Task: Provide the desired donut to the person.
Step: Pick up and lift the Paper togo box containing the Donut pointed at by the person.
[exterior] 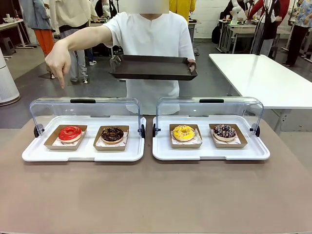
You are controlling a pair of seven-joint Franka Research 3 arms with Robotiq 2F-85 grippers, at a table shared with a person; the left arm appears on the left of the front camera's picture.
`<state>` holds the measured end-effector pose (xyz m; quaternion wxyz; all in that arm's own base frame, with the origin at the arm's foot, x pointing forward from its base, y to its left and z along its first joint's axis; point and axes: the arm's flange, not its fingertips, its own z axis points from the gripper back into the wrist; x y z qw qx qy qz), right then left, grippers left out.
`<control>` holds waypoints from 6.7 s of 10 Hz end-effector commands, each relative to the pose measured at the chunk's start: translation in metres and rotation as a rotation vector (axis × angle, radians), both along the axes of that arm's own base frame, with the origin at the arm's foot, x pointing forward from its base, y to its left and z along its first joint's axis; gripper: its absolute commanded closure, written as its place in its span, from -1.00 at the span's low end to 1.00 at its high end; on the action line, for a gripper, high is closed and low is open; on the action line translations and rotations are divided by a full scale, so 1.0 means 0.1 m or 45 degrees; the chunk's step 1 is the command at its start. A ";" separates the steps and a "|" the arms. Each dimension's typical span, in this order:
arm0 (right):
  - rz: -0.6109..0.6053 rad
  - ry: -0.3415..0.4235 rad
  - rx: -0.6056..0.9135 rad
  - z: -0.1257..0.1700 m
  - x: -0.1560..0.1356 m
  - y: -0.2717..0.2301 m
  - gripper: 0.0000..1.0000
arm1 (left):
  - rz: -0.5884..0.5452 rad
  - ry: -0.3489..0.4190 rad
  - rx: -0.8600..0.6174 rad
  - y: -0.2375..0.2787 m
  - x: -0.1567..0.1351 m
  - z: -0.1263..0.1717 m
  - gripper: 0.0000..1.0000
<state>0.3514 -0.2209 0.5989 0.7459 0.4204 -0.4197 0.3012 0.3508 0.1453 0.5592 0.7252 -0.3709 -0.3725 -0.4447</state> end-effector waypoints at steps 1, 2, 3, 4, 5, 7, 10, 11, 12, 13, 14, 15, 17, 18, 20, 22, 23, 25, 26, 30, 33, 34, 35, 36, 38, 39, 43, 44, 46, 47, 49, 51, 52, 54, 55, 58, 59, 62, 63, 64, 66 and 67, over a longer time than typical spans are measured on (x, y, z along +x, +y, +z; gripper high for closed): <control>-0.001 -0.005 0.008 0.01 0.01 0.00 -1.00 | -0.014 -0.009 -0.001 0.01 0.00 0.01 -1.00; -0.001 -0.005 0.008 0.01 0.01 0.00 -1.00 | -0.014 -0.009 -0.001 0.01 0.00 0.01 -1.00; -0.001 -0.005 0.008 0.01 0.01 0.00 -1.00 | 0.000 0.000 0.000 0.00 0.00 0.00 -1.00; -0.001 -0.005 0.008 0.01 0.01 0.00 -1.00 | 0.001 -0.042 0.230 -0.16 0.06 0.04 -1.00; -0.001 -0.005 0.008 0.01 0.01 0.00 -1.00 | -0.071 -0.008 0.398 -0.35 0.14 0.09 -1.00; -0.001 -0.005 0.008 0.01 0.01 0.00 -1.00 | -0.208 -0.020 0.838 -0.87 0.41 0.12 -1.00; -0.001 -0.005 0.008 0.01 0.01 0.00 -1.00 | -0.324 -0.143 1.264 -1.64 0.76 -0.42 -1.00; -0.001 -0.005 0.008 0.01 0.01 0.00 -1.00 | -0.333 -0.191 1.396 -1.82 0.79 -0.64 -1.00; -0.001 -0.005 0.008 0.01 0.01 0.00 -1.00 | -0.396 -0.184 1.420 -1.95 0.82 -0.84 -1.00; -0.001 -0.005 0.008 0.01 0.01 0.00 -1.00 | -0.426 -0.180 1.414 -2.03 0.86 -1.00 -1.00; -0.001 -0.005 0.008 0.01 0.01 0.00 -1.00 | -0.435 -0.162 1.376 -2.10 0.91 -1.13 -1.00; -0.001 -0.005 0.008 0.01 0.01 0.00 -1.00 | -0.443 -0.164 1.373 -2.15 0.93 -1.23 -1.00; -0.001 -0.005 0.008 0.01 0.01 0.00 -1.00 | -0.447 -0.162 1.382 -2.18 0.95 -1.33 -1.00; -0.001 -0.005 0.008 0.01 0.01 0.00 -1.00 | -0.441 -0.163 1.379 -2.17 0.94 -1.34 -1.00; -0.001 -0.005 0.008 0.01 0.01 0.00 -1.00 | -0.483 -0.158 1.383 -2.15 0.94 -1.35 -1.00; -0.001 -0.005 0.008 0.01 0.01 0.00 -1.00 | -0.483 -0.158 1.383 -2.15 0.94 -1.35 -1.00; -0.001 -0.005 0.008 0.01 0.01 0.00 -1.00 | -0.483 -0.158 1.383 -2.15 0.94 -1.35 -1.00; -0.001 -0.005 0.008 0.01 0.01 0.00 -1.00 | -0.483 -0.158 1.383 -2.15 0.94 -1.35 -1.00; -0.001 -0.005 0.008 0.01 0.01 0.00 -1.00 | -0.483 -0.158 1.383 -2.15 0.94 -1.35 -1.00; -0.001 -0.005 0.008 0.01 0.01 0.00 -1.00 | -0.509 -0.211 1.475 -2.14 0.98 -1.58 -1.00; -0.001 -0.005 0.008 0.01 0.01 0.00 -1.00 | -0.496 -0.164 1.527 -2.11 1.13 -1.82 -1.00; -0.001 -0.005 0.008 0.01 0.01 0.00 -1.00 | -0.466 -0.141 1.517 -2.06 1.18 -1.86 -1.00; -0.001 -0.005 0.008 0.01 0.01 0.00 -1.00 | -0.449 -0.112 1.482 -1.98 1.24 -1.88 -1.00; -0.001 -0.005 0.008 0.01 0.01 0.00 -1.00 | -0.432 -0.092 1.459 -1.88 1.30 -1.90 -1.00; -0.001 -0.005 0.008 0.01 0.01 0.00 -1.00 | -0.395 -0.064 1.437 -1.74 1.38 -1.91 -1.00; -0.001 -0.005 0.008 0.01 0.01 0.00 -1.00 | -0.395 -0.054 1.419 -1.68 1.43 -1.92 -1.00; -0.001 -0.005 0.008 0.01 0.01 0.00 -1.00 | -0.439 -0.011 1.369 -1.62 1.54 -2.10 -1.00; -0.001 -0.005 0.008 0.01 0.01 0.00 -1.00 | -0.451 0.004 1.373 -1.62 1.55 -2.16 -1.00; -0.001 -0.005 0.008 0.01 0.01 0.00 -1.00 | -0.452 0.034 1.358 -1.57 1.56 -2.28 -1.00; -0.001 -0.005 0.008 0.01 0.01 0.00 -1.00 | -0.451 0.036 1.355 -1.56 1.56 -2.30 -1.00; -0.001 -0.005 0.008 0.01 0.01 0.00 -1.00 | -0.450 0.029 1.359 -1.56 1.56 -2.31 -1.00; -0.001 -0.005 0.008 0.01 0.01 0.00 -1.00 | -0.450 0.012 1.360 -1.55 1.55 -2.33 -1.00; -0.001 -0.005 0.008 0.01 0.01 0.00 -1.00 | -0.455 0.000 1.362 -1.55 1.55 -2.33 0.09; -0.001 -0.005 0.008 0.01 0.01 0.00 -1.00 | -0.455 0.001 1.364 -1.55 1.55 -2.34 1.00; -0.001 -0.005 0.008 0.01 0.01 0.00 -1.00 | -0.458 0.001 1.363 -1.55 1.55 -2.34 0.14; -0.001 -0.005 0.008 0.01 0.01 0.00 -1.00 | -0.457 0.000 1.364 -1.55 1.55 -2.34 1.00; -0.001 -0.005 0.008 0.01 0.01 0.00 -1.00 | -0.462 -0.004 1.365 -1.54 1.55 -2.33 0.96; -0.001 -0.005 0.008 0.01 0.01 0.00 -1.00 | -0.473 -0.023 1.369 -1.53 1.52 -2.30 1.00; -0.001 -0.005 0.008 0.01 0.01 0.00 -1.00 | -0.481 -0.033 1.370 -1.54 1.50 -2.28 1.00; -0.001 -0.005 0.008 0.01 0.01 0.00 -1.00 | -0.486 -0.038 1.372 -1.54 1.47 -2.24 1.00; -0.001 -0.005 0.008 0.01 0.01 0.00 -1.00 | -0.482 -0.073 1.389 -1.56 1.28 -2.00 1.00; -0.001 -0.005 0.008 0.01 0.01 0.00 -1.00 | -0.502 -0.106 1.349 -1.55 1.12 -1.76 1.00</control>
